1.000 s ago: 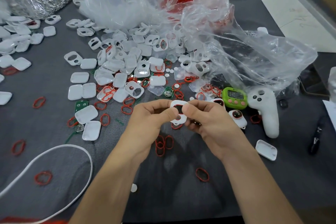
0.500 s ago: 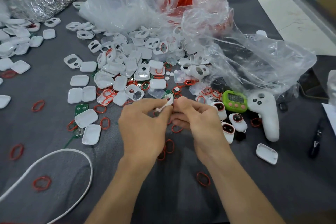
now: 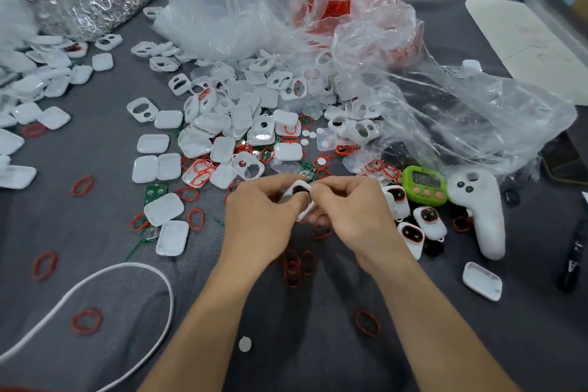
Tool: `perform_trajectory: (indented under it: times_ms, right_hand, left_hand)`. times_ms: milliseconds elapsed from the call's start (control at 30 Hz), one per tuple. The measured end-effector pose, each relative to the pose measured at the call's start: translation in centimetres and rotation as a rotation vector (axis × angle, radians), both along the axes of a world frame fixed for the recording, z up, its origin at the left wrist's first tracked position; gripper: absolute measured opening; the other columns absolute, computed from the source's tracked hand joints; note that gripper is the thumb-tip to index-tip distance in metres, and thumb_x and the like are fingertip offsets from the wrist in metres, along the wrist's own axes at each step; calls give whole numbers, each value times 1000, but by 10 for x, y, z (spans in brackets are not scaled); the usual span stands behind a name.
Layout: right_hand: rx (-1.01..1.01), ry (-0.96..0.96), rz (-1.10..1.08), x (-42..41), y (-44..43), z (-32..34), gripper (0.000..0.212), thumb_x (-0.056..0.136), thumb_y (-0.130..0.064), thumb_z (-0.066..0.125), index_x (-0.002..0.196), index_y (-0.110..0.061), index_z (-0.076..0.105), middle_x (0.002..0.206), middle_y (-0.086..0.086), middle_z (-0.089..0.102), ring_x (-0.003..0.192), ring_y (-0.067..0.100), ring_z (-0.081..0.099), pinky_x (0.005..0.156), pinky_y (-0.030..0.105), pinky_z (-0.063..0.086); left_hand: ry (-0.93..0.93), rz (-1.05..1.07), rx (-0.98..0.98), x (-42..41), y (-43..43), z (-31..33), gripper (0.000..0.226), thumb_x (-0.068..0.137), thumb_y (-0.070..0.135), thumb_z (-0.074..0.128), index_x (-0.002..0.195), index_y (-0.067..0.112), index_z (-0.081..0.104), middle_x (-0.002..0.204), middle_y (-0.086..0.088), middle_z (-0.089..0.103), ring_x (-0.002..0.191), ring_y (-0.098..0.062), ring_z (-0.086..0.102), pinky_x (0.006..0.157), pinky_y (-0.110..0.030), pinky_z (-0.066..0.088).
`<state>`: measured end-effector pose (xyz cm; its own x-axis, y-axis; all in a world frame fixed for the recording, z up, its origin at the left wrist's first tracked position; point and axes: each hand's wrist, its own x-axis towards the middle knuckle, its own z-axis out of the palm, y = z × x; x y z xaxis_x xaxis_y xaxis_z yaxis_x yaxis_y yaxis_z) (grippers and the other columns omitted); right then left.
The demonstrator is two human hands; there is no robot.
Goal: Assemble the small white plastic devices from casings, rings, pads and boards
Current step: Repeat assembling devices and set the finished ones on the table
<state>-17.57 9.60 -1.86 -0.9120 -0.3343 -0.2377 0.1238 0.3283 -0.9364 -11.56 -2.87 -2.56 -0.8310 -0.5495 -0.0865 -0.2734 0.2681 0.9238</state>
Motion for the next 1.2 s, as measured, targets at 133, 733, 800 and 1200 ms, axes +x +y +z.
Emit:
perform_trajectory:
  times_ms: [133,733,800,1200]
  right_hand:
    - [114,97,119,0,1,-1,21,80,-19,65,83,-32,82,63,-5,74,59,8,71,60,23,57]
    - [312,305,194,-21,-29,18,23,82,-18,76,72,-39,79,63,-28,69,62,-11,64,54,3,41]
    - [318,336,239,-22,-30,20,18,81,-21,77,78,-38,81,62,-27,68,60,-9,63,54,4,42]
    - [865,333,98,-95,36,23,36,83,-4,72,71,-38,68,76,-16,69,74,6,63,78,17,44]
  left_hand:
    - [-34,22,-9,2,-5,-4,29,78,19,81,75,48,79,67,27,72,68,12,68,60,-10,48]
    - [51,-286,1126,14,-52,-23,37,87,22,72,123,17,74,115,-19,74,98,-32,76,71,-36,63]
    - [69,-292,1130,14,-53,-25,44,83,26,75,125,17,73,114,-16,75,95,-27,76,70,-33,63]
    - [208,-232,1522,-6,-55,-32,35,91,22,67,123,10,75,111,-13,72,95,-24,74,81,-35,61]
